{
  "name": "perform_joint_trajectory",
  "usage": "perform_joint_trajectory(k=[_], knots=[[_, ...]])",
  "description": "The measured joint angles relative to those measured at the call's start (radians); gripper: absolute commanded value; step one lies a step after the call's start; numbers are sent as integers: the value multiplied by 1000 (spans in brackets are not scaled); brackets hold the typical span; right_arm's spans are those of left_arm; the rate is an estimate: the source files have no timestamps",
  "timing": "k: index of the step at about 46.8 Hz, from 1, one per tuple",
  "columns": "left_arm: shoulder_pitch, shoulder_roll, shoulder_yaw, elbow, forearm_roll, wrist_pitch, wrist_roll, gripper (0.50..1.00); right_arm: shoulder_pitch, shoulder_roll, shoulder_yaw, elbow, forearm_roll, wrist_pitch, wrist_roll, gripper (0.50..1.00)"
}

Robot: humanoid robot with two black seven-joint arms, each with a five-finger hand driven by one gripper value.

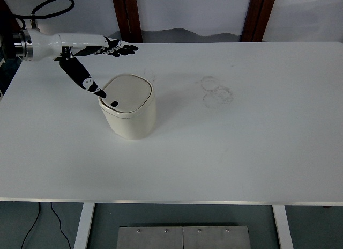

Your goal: Open trash bin

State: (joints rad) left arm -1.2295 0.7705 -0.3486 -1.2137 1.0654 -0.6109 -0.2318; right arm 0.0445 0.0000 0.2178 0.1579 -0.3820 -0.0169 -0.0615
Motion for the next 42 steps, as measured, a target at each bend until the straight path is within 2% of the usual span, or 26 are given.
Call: perform_joint_trajectory(k=[15,22,32,42], knots=[[-35,-5,4,4,-25,0,14,1000,0,0,0,0,0,0,0,995],[-46,-2,4,11,-34,0,62,1000,0,0,0,0,0,0,0,995],[-4,5,22,18,-55,0,63,1000,0,0,0,0,0,0,0,995],[-3,12,27,37,-118,0,63,1000,0,0,0,0,0,0,0,995]])
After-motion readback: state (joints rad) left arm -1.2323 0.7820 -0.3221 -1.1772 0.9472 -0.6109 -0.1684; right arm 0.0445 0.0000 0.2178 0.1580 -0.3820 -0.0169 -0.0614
